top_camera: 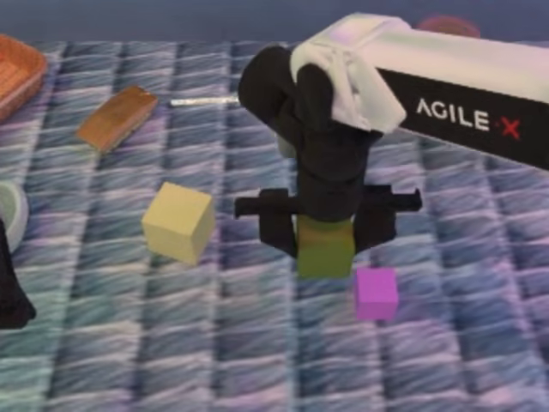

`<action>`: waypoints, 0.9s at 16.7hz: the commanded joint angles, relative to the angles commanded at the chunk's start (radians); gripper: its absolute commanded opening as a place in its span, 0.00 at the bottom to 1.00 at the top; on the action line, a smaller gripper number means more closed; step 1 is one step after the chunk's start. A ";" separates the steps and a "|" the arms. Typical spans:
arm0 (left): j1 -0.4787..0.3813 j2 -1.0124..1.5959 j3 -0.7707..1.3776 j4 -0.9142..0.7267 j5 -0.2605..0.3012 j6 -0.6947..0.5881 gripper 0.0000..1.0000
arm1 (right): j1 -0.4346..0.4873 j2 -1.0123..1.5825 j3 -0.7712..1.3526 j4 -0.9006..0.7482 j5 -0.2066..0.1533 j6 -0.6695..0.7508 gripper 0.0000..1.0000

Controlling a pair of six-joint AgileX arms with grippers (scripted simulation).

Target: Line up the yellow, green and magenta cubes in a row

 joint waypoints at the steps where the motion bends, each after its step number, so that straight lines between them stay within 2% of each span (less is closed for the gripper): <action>1: 0.000 0.000 0.000 0.000 0.000 0.000 1.00 | 0.012 -0.016 -0.020 0.006 0.000 0.028 0.00; 8: 0.000 0.000 0.000 0.000 0.000 0.000 1.00 | 0.017 -0.022 -0.050 0.027 0.000 0.055 0.00; 15: 0.000 0.000 0.000 0.000 0.000 0.000 1.00 | 0.024 0.047 -0.196 0.247 0.001 0.054 0.00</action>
